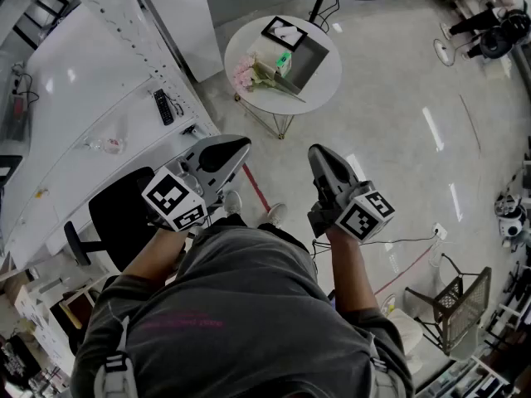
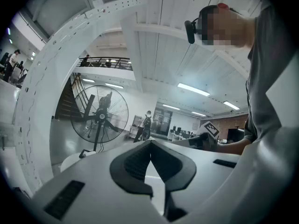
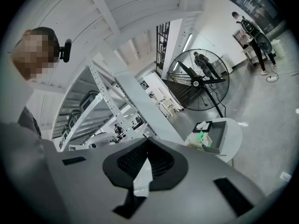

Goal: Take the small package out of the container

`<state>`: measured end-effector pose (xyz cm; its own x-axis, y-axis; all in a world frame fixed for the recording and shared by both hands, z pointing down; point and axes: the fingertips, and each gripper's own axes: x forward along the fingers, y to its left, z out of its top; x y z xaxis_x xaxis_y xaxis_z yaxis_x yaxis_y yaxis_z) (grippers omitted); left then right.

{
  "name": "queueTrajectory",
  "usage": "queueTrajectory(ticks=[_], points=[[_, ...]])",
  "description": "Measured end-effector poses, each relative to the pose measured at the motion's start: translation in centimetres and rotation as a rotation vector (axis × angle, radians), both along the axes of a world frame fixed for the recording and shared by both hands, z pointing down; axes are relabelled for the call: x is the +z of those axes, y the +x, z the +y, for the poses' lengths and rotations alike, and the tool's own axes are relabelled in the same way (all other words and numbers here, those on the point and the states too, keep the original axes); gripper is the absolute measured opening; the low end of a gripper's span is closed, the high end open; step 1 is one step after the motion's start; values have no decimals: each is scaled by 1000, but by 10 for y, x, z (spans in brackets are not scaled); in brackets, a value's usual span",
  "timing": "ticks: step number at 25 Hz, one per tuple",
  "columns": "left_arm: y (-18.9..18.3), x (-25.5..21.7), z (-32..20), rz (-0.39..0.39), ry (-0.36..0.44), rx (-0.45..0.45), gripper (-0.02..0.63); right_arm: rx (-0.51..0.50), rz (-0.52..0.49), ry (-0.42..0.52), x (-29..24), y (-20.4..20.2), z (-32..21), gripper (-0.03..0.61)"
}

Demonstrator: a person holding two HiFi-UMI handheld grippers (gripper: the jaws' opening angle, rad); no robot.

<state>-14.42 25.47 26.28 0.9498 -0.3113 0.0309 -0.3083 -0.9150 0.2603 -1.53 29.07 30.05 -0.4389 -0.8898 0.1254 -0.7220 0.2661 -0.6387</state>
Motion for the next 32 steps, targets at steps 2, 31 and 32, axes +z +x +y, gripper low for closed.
queueTrajectory(ticks=[2, 31, 32], points=[[5, 2, 2, -1, -3, 3, 15, 1, 0, -2, 2, 4, 1, 21], [78, 20, 68, -25, -17, -62, 15, -62, -5, -41, 37, 85, 58, 21], [80, 20, 69, -27, -17, -61, 15, -59, -8, -43, 38, 87, 59, 21]])
